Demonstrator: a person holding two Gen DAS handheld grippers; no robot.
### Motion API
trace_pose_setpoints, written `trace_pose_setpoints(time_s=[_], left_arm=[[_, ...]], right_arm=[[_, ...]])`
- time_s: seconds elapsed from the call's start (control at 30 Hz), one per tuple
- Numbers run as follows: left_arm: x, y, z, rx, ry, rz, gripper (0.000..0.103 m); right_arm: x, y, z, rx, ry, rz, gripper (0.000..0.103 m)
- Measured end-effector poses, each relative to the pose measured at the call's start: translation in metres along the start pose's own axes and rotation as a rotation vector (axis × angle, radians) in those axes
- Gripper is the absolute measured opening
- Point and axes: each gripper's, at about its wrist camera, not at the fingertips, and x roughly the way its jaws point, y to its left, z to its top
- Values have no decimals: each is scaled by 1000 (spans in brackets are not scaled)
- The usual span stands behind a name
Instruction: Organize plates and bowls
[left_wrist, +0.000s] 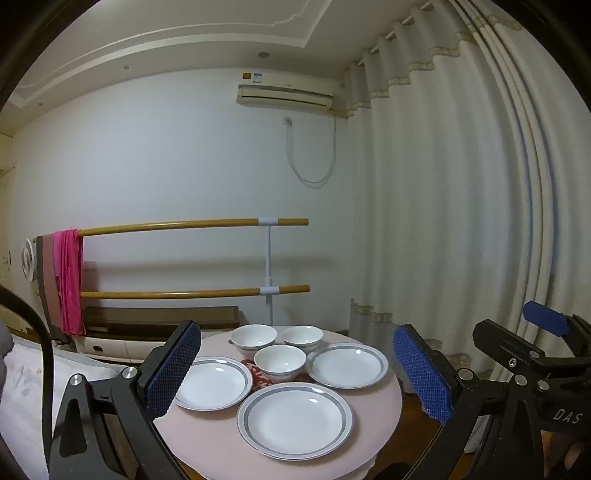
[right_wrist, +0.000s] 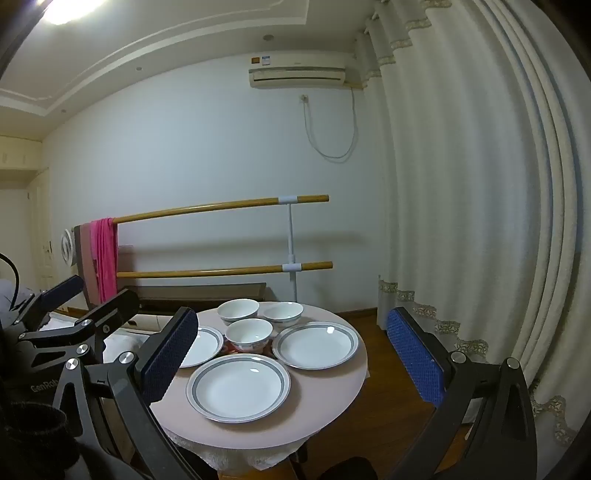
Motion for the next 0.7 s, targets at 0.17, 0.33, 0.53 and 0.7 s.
trace_pose_setpoints(time_s=[0.17,0.33,0.53,0.7], left_arm=[[3,6,1,-27,-3,5,102],[0,-2,-1,7,-20,8,102],[0,1,-1,2,-23,2,102],[0,0,-2,6,-29,8,102]], right_arm=[[-3,-3,0,5,-1,12,103],[0,6,1,-23,16,1,103],[4,6,2,-12,35,7,103],[5,8,-2,-18,25,-6,103]])
